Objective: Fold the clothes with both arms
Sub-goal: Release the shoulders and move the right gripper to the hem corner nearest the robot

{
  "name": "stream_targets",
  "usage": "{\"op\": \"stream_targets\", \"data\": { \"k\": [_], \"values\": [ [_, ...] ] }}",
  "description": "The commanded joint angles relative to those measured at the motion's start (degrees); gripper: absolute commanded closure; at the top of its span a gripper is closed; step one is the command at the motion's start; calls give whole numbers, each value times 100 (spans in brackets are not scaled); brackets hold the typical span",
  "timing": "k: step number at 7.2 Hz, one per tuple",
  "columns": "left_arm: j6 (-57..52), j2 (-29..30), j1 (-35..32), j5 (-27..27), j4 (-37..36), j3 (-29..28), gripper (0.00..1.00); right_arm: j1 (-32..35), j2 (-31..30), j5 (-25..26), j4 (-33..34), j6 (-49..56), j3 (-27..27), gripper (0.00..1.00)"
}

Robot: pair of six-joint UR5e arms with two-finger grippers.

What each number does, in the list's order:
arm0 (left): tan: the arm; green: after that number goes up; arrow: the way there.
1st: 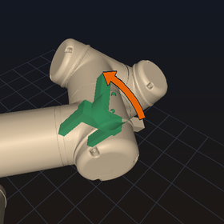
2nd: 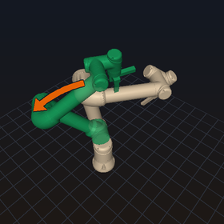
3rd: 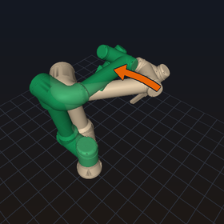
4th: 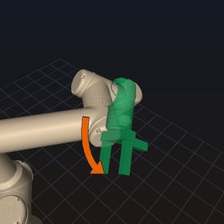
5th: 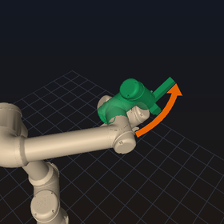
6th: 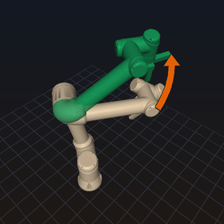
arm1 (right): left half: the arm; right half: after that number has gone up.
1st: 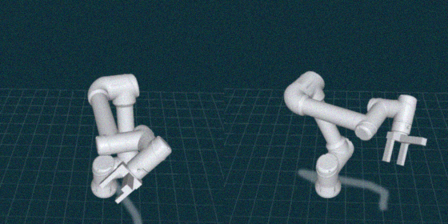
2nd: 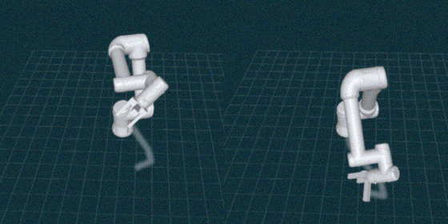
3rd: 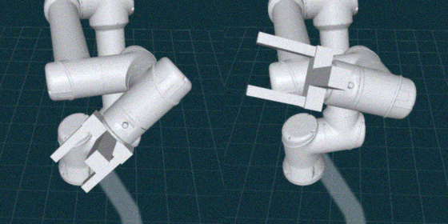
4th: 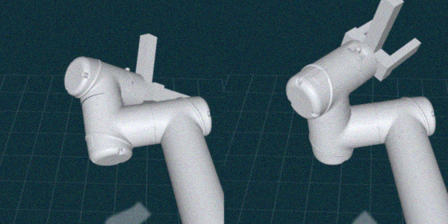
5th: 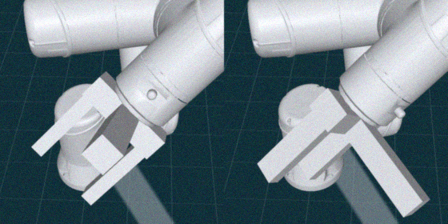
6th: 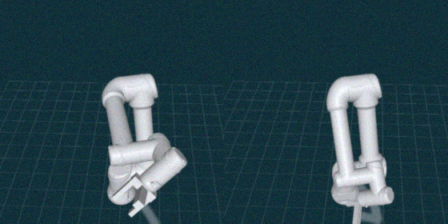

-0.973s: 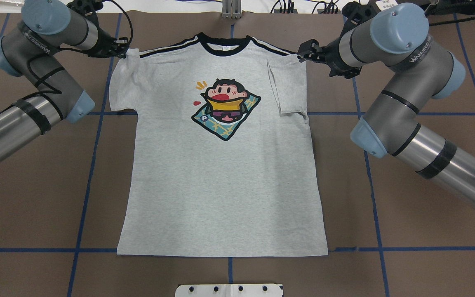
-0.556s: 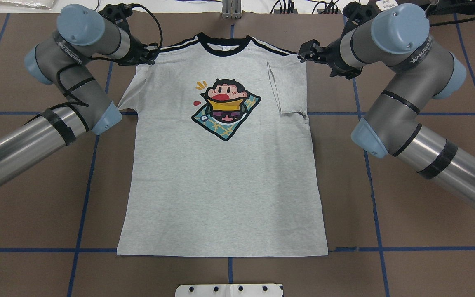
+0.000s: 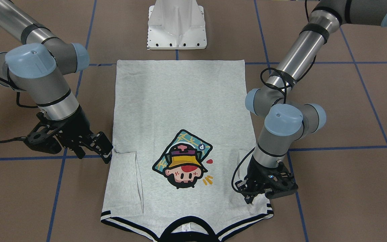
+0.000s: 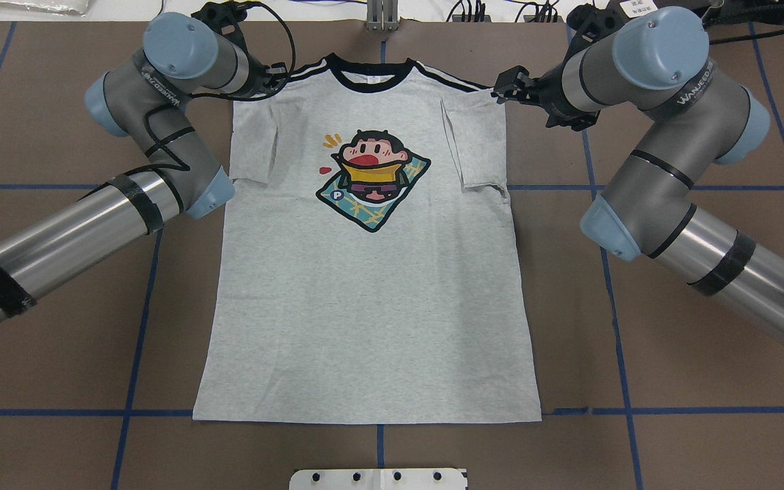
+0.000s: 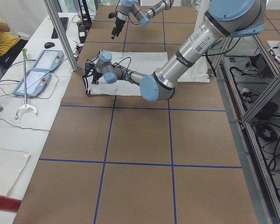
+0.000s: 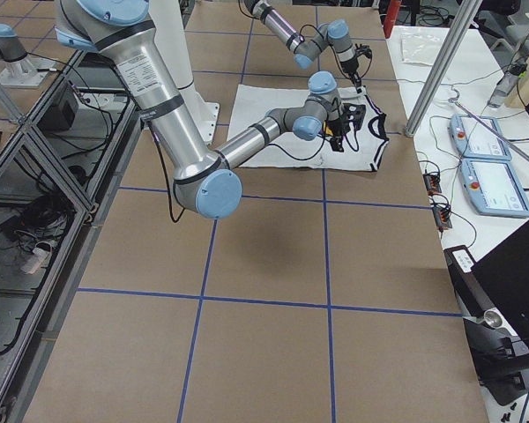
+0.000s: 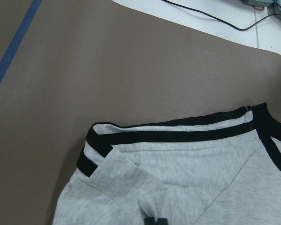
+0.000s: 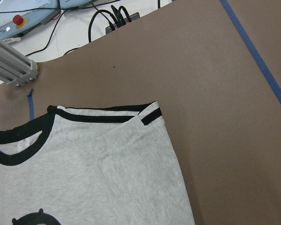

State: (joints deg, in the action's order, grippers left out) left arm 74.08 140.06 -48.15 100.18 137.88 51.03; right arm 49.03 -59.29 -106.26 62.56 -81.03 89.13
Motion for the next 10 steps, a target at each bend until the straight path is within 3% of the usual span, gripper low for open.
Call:
{"op": "stream_targets", "data": {
  "k": [1,2,3,5,6,7,8,9,10],
  "values": [
    [1,91,34,-113,169,-199,57,-7,-12,0,-7,0,-9,0],
    [1,65,95,-113,178,-173,37,-7,-12,9,-7,-9,-9,0],
    [1,4,104,-113,170,28,34,-7,-12,0,-7,-44,-9,0],
    [-8,-801,166,44,65,1586,34,-173,-29,18,2,-471,140,1],
    [1,-1049,244,524,-241,2134,34,-383,-99,35,350,-892,471,1],
    [1,-1364,271,720,-583,2887,34,-890,-378,175,1197,-1158,1423,2],
    [36,-1803,350,905,-865,3669,34,-1713,-938,785,2050,-1500,2589,4],
    [202,-1990,359,994,-972,3964,34,-2513,-1518,1235,2285,-1990,3280,6],
    [212,-2000,368,995,-973,3958,34,-3130,-1880,1562,2270,-2569,3469,5]
  ]
}}
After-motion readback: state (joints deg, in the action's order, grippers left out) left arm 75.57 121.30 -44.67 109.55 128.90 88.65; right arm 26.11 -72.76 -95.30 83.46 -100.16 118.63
